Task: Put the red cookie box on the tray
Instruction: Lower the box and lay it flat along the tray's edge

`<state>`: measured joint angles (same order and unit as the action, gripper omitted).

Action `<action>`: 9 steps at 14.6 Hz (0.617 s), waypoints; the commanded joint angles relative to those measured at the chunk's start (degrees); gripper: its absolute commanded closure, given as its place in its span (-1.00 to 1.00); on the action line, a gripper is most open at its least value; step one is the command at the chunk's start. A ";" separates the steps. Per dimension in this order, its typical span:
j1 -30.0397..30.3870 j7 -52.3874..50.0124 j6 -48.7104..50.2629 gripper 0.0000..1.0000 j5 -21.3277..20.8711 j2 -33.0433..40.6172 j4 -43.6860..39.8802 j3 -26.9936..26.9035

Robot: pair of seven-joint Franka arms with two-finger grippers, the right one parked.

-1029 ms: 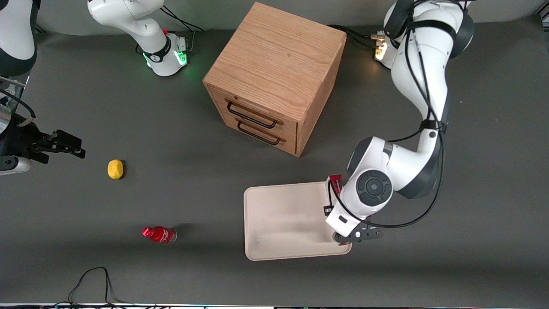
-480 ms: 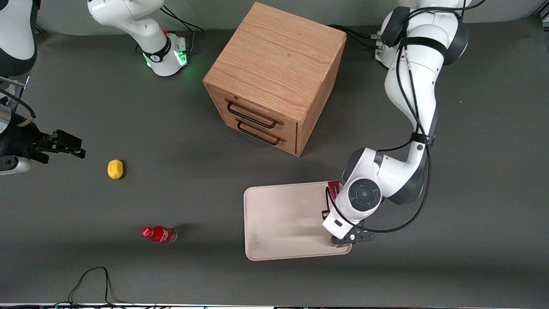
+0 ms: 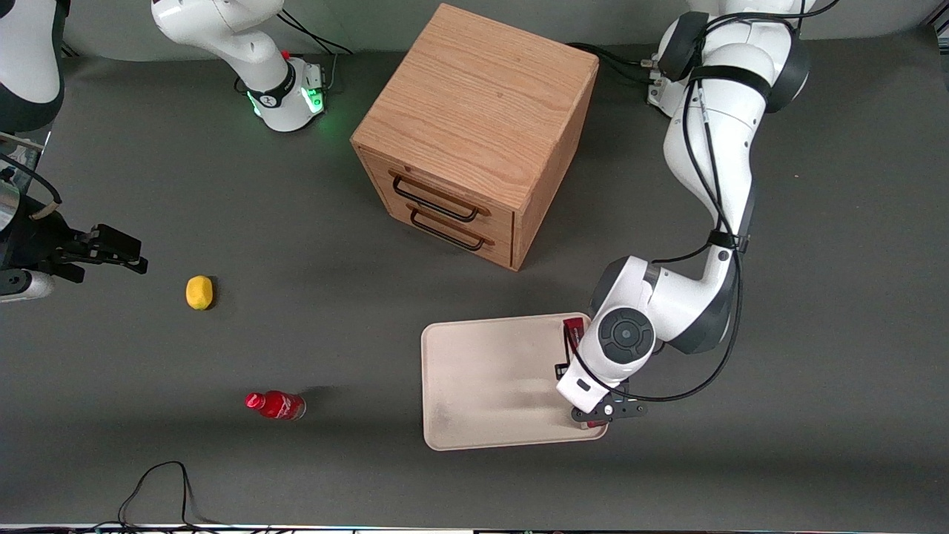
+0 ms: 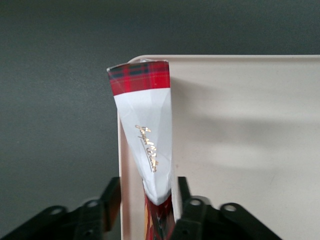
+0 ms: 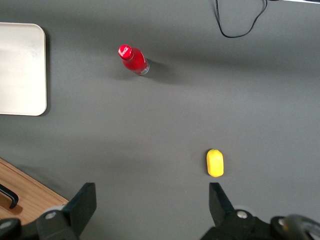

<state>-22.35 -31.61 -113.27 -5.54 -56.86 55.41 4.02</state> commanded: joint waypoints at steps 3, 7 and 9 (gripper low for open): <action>0.02 -1.26 9.80 -1.00 -0.44 6.57 -0.21 0.11; 0.11 -2.93 19.65 -1.00 -0.35 10.80 -4.34 0.55; 0.11 -2.84 22.82 -1.00 -0.35 13.61 -4.43 0.55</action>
<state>-22.27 -33.01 -93.73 -5.53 -45.71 51.08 4.19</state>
